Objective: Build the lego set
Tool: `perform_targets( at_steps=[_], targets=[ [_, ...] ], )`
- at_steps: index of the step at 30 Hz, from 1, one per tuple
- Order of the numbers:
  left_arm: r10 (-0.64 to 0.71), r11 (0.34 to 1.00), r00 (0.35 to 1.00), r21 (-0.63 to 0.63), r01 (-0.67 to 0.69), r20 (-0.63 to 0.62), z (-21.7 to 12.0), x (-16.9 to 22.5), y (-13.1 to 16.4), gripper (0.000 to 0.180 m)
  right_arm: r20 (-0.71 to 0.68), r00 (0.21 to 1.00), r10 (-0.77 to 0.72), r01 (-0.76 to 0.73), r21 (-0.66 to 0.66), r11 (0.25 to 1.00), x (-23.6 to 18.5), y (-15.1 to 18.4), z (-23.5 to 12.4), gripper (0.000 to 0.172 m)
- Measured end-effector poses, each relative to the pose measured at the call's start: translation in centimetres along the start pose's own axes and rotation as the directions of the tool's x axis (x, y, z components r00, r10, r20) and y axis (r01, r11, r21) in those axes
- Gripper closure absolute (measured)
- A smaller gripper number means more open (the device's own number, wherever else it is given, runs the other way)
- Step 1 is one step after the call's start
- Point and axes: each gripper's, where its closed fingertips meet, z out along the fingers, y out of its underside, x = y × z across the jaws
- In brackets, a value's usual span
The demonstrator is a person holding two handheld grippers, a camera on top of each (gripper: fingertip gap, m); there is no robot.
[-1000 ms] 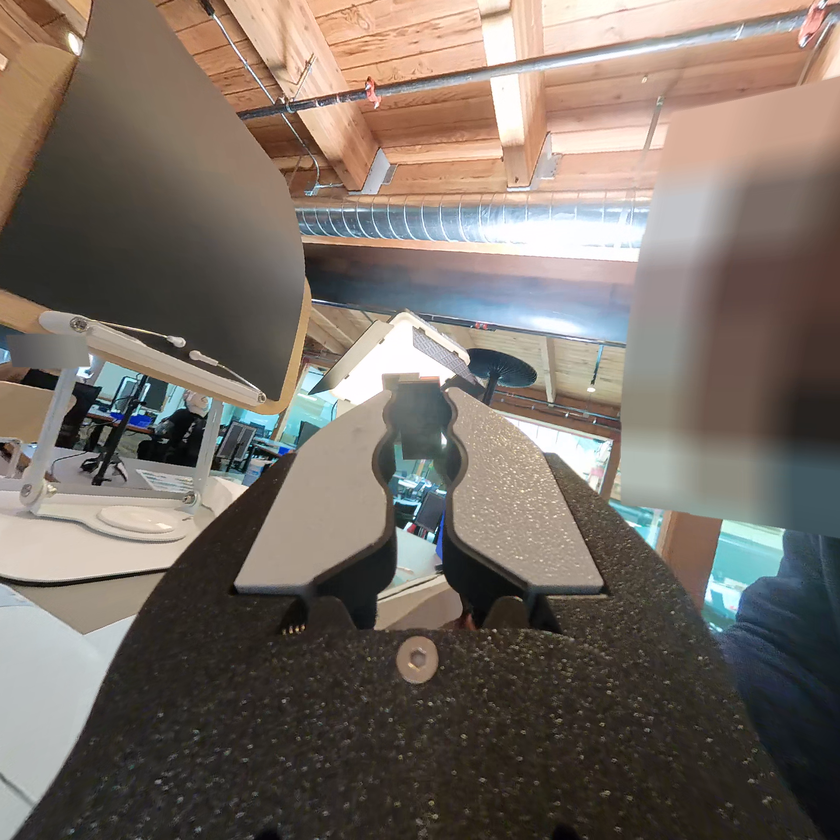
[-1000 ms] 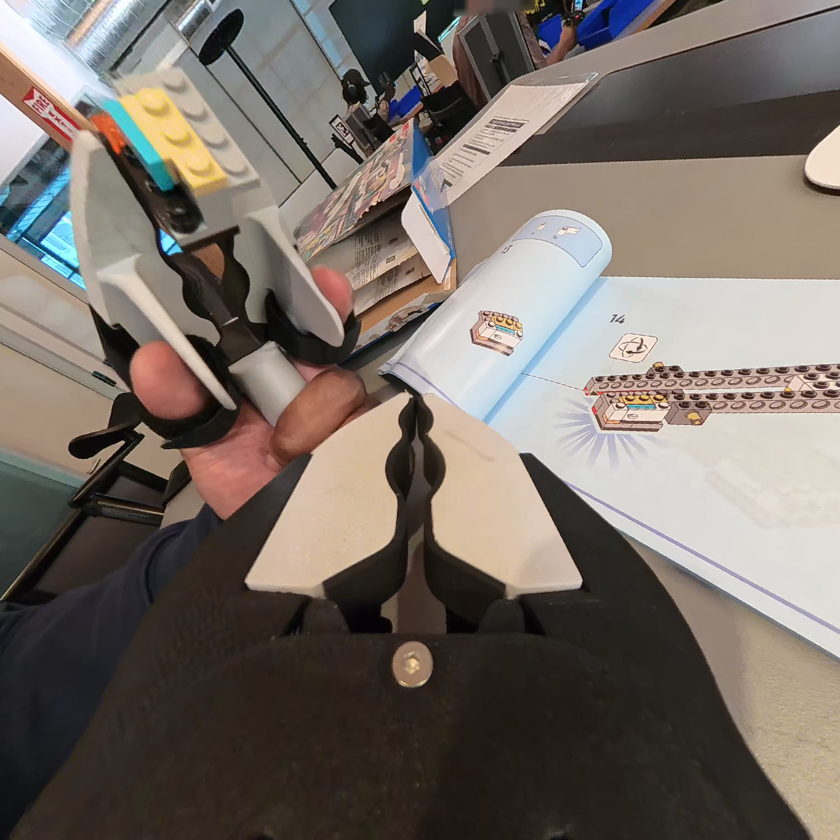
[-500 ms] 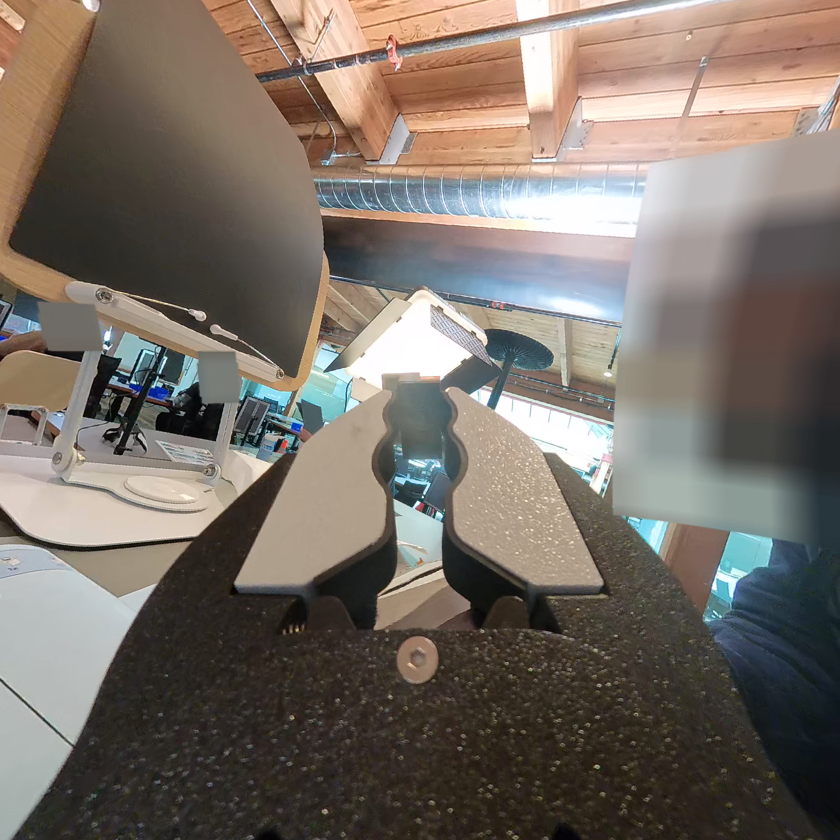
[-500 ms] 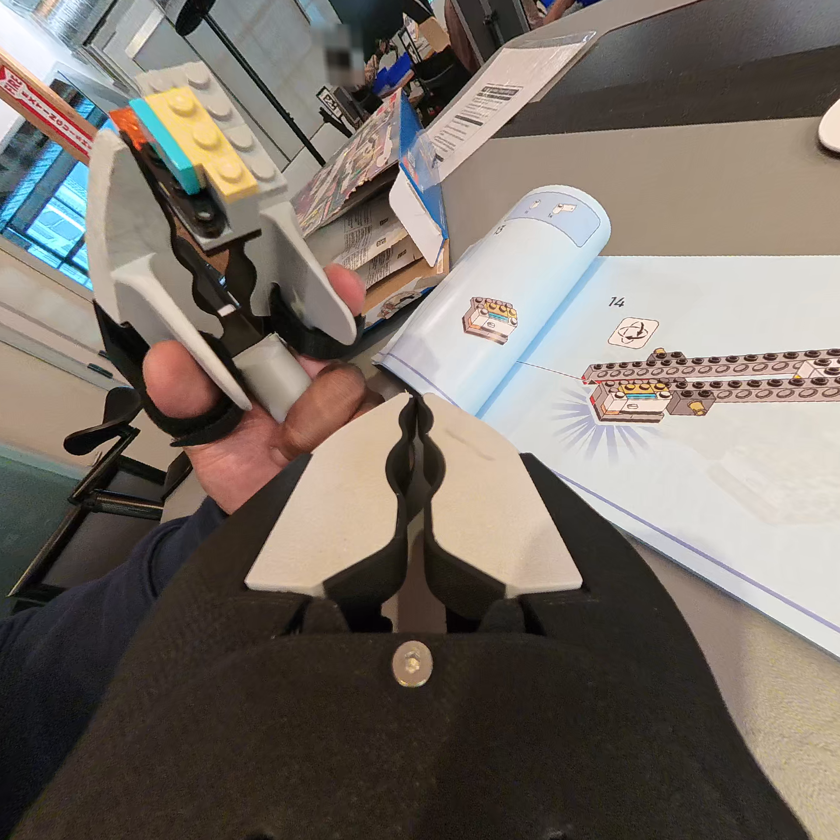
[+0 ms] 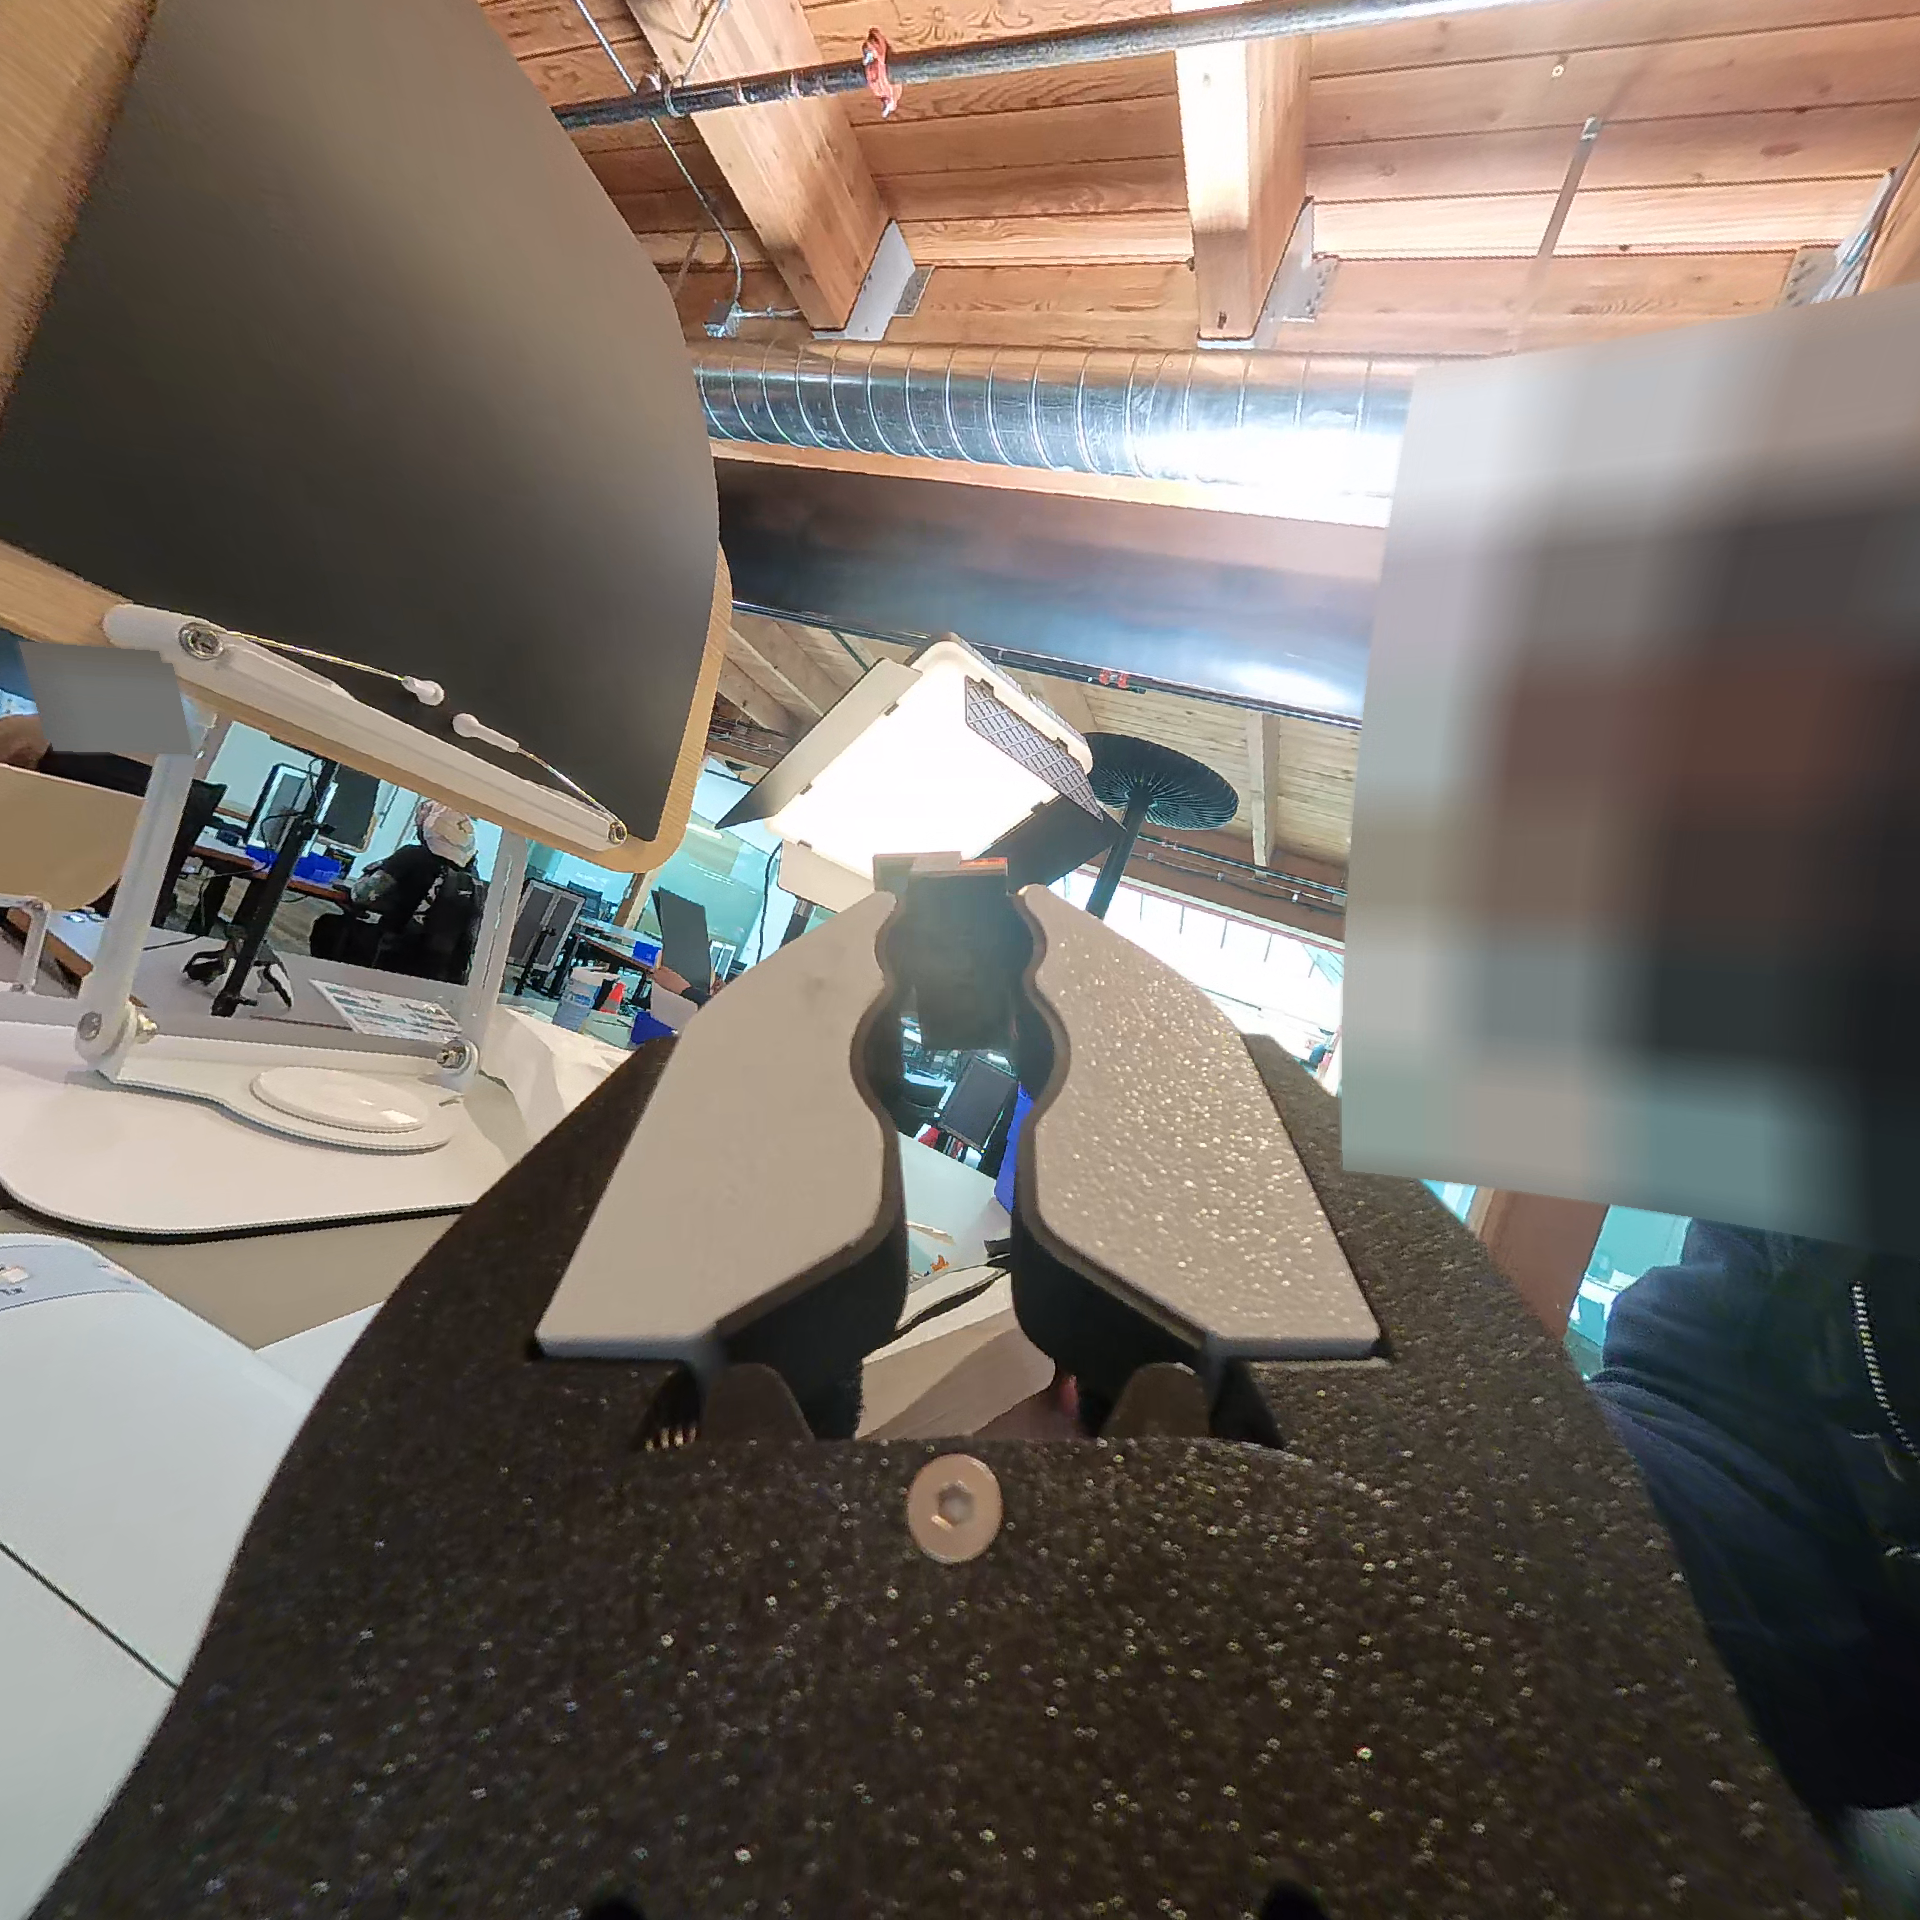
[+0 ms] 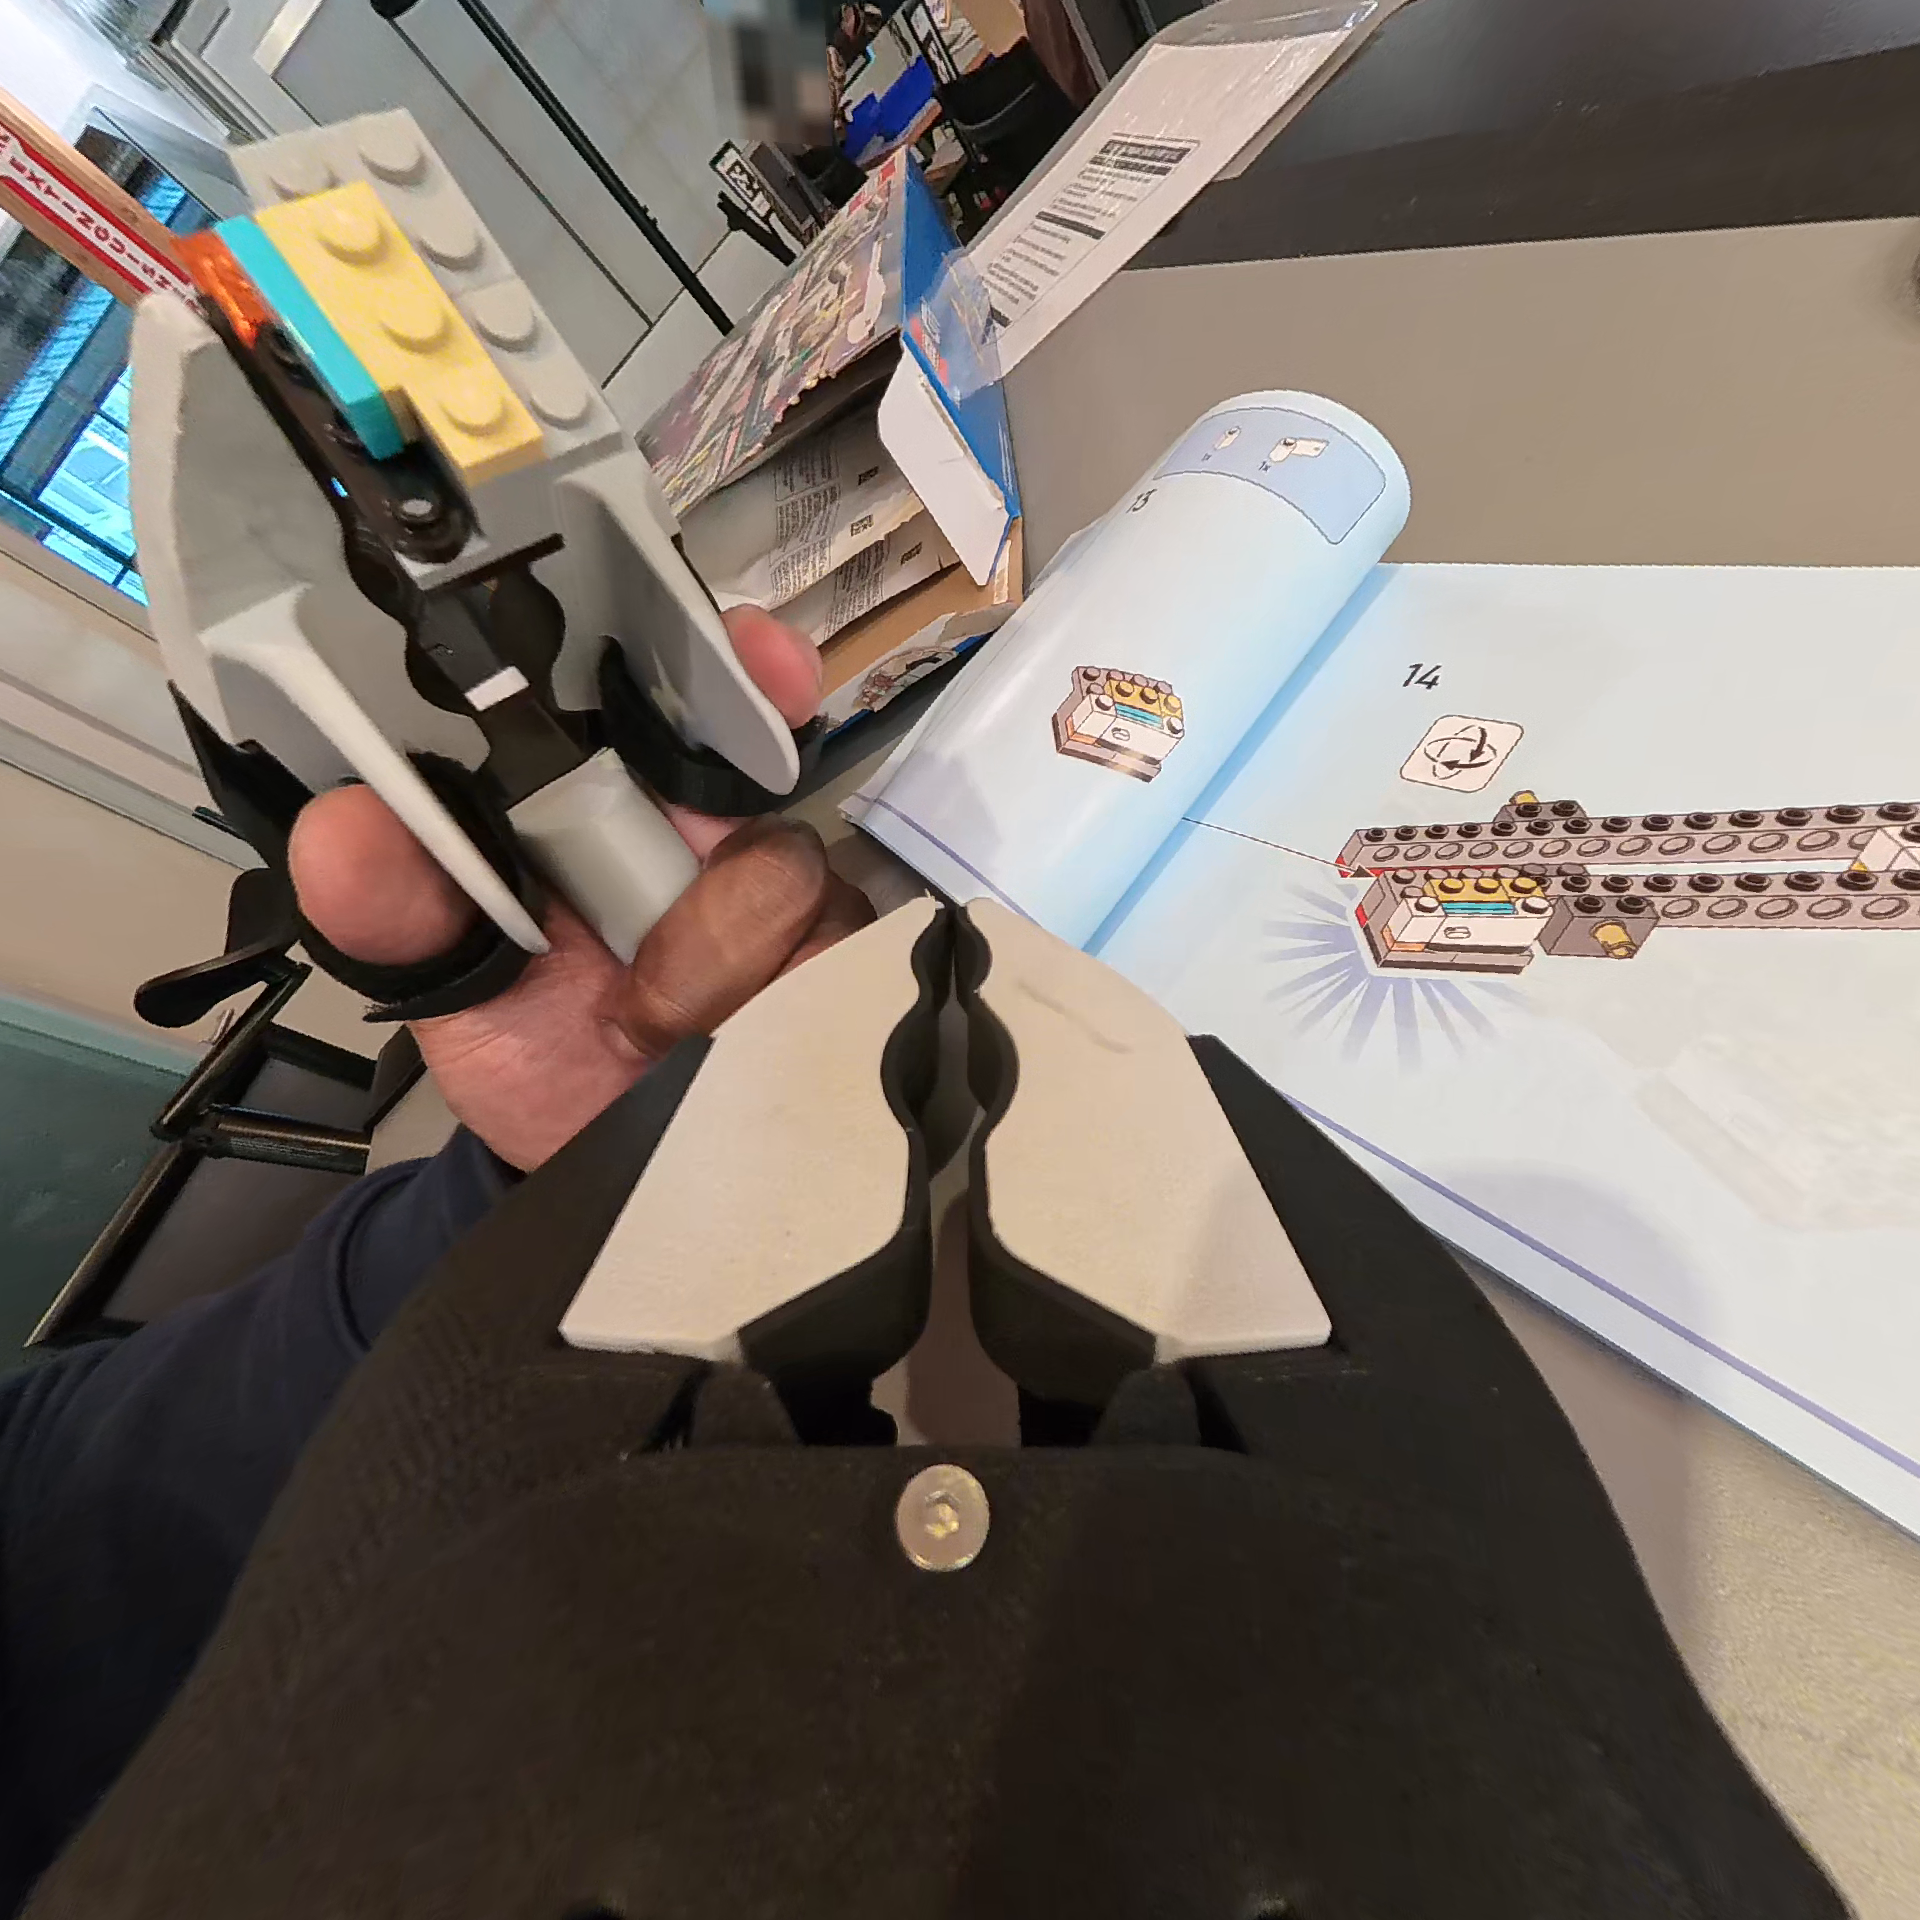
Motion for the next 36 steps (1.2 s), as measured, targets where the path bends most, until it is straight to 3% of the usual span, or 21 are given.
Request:
perform_targets(
  at_steps=[36],
  targets=[
    [-0.033, 0.999, 0.999, 0.019, 0.033, 0.001, -0.14, -0.27, -0.16, 0.164, 0.02, 0.999, 0.027, -0.026, -0.026, 0.999, 0.1, 0.13, 0.19, 0.172]
  ],
)
